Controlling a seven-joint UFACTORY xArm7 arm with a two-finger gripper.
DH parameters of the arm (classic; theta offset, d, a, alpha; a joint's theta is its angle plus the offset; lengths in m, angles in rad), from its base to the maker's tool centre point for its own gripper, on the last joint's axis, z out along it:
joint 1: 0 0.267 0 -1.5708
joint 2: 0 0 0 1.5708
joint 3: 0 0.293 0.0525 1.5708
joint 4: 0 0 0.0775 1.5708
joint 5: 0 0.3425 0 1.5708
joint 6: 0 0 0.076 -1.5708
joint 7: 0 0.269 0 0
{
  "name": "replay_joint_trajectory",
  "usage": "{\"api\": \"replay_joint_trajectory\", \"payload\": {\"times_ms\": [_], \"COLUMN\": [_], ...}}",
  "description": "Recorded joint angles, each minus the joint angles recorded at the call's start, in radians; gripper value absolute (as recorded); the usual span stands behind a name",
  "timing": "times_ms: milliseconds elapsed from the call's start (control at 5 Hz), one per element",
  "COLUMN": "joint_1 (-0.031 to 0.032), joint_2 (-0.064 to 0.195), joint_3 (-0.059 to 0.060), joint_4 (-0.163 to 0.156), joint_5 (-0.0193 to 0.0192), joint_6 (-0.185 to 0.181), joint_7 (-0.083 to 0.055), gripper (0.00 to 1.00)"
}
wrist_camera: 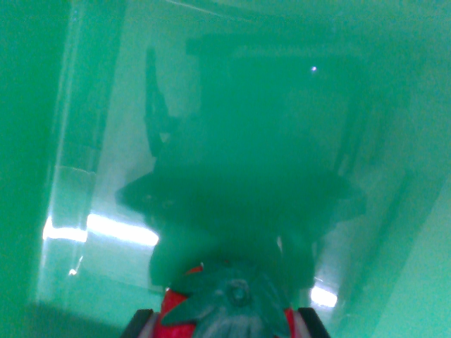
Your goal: Pick fruit
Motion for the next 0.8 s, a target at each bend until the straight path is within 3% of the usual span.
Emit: {"api": "replay_joint_trajectory", "payload": {"times_ms": [600,800], "joint_1": [-0.0006,-0.0013], "joint_2": [-0.01,-0.021], "joint_3": [0.0,0.0], "joint_4": [0.02,0.043], "joint_5": [0.0014,0.0029], "joint_6": [0.03,0.064], "joint_7": [-0.001,-0.002], "gripper": [1.0,1.0]}}
